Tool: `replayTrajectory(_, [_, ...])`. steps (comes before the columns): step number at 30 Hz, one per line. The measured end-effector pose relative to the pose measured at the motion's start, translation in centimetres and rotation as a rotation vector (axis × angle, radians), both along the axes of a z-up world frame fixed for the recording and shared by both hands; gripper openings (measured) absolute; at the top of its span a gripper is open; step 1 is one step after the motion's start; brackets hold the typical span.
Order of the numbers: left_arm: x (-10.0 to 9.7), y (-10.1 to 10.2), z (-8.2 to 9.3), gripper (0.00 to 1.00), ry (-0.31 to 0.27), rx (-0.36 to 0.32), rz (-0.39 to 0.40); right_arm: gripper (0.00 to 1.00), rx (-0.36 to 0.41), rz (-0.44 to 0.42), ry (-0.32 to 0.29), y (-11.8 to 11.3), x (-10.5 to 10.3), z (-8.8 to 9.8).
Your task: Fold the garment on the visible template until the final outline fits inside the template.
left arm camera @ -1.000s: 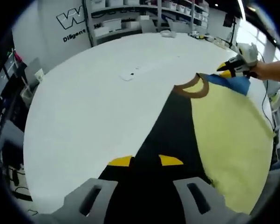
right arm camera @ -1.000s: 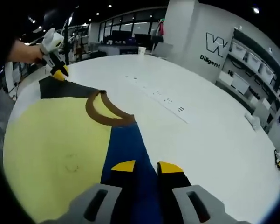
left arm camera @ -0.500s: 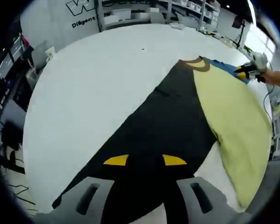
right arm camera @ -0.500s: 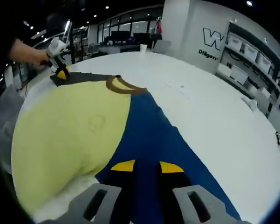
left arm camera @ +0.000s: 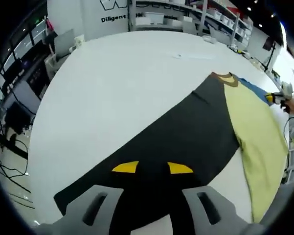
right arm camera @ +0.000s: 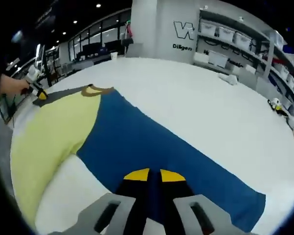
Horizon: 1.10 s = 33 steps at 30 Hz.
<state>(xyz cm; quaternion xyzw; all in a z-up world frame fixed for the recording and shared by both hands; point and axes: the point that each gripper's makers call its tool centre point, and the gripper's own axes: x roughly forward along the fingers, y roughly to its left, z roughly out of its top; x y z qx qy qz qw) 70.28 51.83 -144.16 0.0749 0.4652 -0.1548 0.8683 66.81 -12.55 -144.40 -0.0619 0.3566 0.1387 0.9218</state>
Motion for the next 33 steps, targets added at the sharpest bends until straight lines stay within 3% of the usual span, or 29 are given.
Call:
replayTrajectory(4, [-0.1,1.3,0.0,0.31,-0.006,0.007,0.041,0.06,-0.037,-0.028,-0.01,-2.9,-0.6,0.1])
replayTrajectory(7, [-0.4,2.7,0.0,0.31,-0.003,0.006,0.075,0.26,-0.018,-0.137,-0.026,-5.8,-1.0,0.1])
replayTrajectory(8, [-0.6,3.2,0.0,0.3,0.001,0.001,0.092,0.27,0.002,-0.169,-0.024,-6.5,-1.3,0.0])
replayTrajectory(10, [-0.8,4.4,0.0,0.3,0.002,0.009,0.12,0.15,-0.025,-0.171,-0.03,-8.0,-2.1,0.1])
replayTrajectory(12, [-1.0,5.3,0.0,0.29,0.009,-0.001,0.159,0.1,-0.003,-0.222,-0.034,-9.3,-2.9,0.2])
replayTrajectory(19, [-2.3,8.7,0.2,0.28,0.011,-0.002,0.241,0.1,-0.018,-0.259,-0.031,-11.4,-5.1,0.6])
replayTrajectory(21, [-2.4,9.3,0.1,0.27,0.012,-0.007,0.269,0.06,-0.024,-0.266,-0.033,-11.7,-5.3,0.7])
replayTrajectory(25, [-2.4,10.0,0.2,0.25,0.014,-0.023,0.311,0.0,-0.04,-0.275,-0.036,-12.3,-5.2,0.8])
replayTrajectory(33, [-2.1,10.5,0.2,0.27,0.021,-0.012,0.32,0.01,-0.078,-0.281,-0.001,-13.3,-5.3,0.9])
